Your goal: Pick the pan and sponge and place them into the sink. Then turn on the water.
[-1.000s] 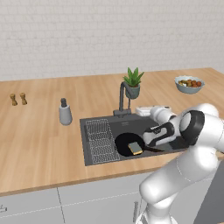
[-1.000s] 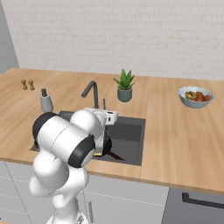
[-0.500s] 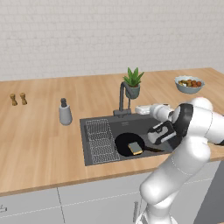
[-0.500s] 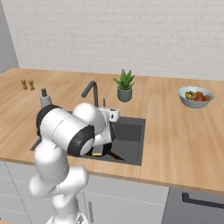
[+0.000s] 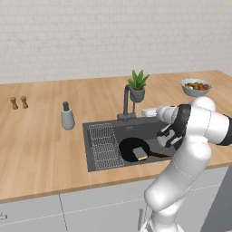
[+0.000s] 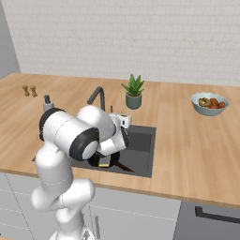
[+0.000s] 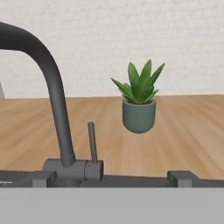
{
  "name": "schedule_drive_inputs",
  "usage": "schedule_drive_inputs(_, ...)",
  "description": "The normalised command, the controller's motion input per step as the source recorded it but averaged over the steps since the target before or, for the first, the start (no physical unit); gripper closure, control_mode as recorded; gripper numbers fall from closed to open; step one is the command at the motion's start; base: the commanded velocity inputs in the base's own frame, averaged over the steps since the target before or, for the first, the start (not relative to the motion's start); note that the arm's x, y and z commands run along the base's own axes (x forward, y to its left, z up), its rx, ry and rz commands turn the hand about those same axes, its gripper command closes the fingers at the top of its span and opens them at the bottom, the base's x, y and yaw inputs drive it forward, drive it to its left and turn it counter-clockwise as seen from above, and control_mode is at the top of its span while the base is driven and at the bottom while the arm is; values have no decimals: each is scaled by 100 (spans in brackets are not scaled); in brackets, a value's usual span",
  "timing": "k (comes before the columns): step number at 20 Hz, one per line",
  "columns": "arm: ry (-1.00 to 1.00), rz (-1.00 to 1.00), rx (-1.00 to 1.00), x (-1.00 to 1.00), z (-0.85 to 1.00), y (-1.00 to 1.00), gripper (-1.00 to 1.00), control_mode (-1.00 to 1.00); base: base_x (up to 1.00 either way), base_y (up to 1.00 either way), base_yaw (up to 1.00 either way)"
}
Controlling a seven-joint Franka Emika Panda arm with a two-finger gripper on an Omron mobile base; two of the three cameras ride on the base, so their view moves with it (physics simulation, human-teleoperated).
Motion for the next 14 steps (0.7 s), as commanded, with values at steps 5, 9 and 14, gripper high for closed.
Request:
schedule_drive_inputs(5,-19,0,0,13,-51,4,-100,-100,0,0,0)
schedule_drive_inputs(9,-18,0,0,5,-59,11,-100,-100,0,0,0)
schedule_drive_inputs(14,-13,0,0,1,-52,17,-100,-100,0,0,0)
